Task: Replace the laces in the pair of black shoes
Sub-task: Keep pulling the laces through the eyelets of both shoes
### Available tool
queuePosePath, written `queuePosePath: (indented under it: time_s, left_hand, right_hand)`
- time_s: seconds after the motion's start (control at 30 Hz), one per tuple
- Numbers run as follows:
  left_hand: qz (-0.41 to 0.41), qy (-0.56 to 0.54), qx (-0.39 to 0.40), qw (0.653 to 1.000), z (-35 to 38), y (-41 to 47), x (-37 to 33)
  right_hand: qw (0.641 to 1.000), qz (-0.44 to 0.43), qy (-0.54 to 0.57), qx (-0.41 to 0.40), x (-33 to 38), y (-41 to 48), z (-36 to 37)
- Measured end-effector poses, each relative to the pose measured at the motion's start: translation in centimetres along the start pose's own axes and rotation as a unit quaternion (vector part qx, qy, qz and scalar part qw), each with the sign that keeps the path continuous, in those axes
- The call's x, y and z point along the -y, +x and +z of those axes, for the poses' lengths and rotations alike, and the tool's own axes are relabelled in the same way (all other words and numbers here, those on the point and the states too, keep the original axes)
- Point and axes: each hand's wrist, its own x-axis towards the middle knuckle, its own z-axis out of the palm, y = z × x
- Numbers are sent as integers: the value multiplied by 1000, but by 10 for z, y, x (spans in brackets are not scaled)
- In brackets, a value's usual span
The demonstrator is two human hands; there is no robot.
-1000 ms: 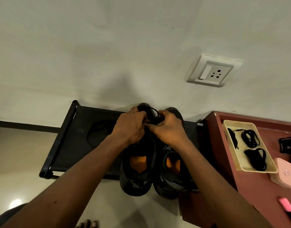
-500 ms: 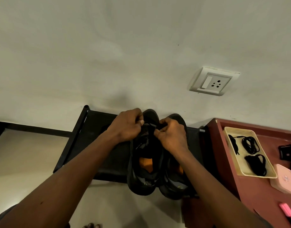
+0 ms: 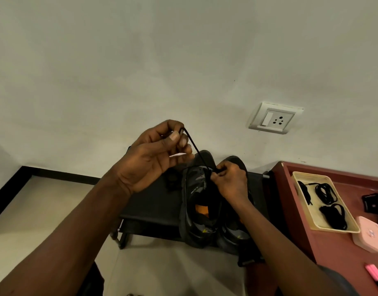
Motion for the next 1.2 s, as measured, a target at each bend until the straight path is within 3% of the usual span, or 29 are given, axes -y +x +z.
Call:
queuePosePath:
  time_s: [0.13, 0.23, 0.33, 0.4, 0.5, 0.57, 0.67, 0.8, 0.87, 1.0, 1.2]
  left_hand:
    - [46, -20, -10, 999, 9, -3, -16]
    - [51, 117, -72, 989, 14, 1, 0]
    - [26, 320, -133, 938, 12, 7, 31]
    - [-1, 398, -148, 905, 8, 11, 49]
    - [-16, 468, -155, 870, 7, 21, 67]
    - [-21, 454, -148, 878, 8, 29, 76]
    - [-46, 469, -116, 874, 0, 36, 85]
    - [-118, 602, -106, 783, -36, 44, 95]
    - [-170, 610, -109, 767, -51, 48, 104]
    - [-237, 561, -108, 786, -60, 55, 123]
    - [-231, 576, -138, 772, -61, 68, 133]
  right_hand:
    - [1000, 1, 14, 6, 3, -5, -5]
    - [999, -28, 26, 26, 12, -12, -11]
    - [982, -129, 119, 65, 25, -22, -23]
    - [947, -189, 231, 118, 32, -29, -31]
    - [922, -194, 303, 145, 37, -33, -37]
    - [935, -164, 289, 121, 34, -31, -39]
    - [975, -151, 157, 43, 24, -21, -44]
    - [990, -141, 8, -22, 8, -4, -51]
    - [993, -114, 21, -22, 5, 0, -51]
    - [994, -105, 32, 0, 4, 7, -46]
    - [989, -131, -3, 75, 7, 15, -26]
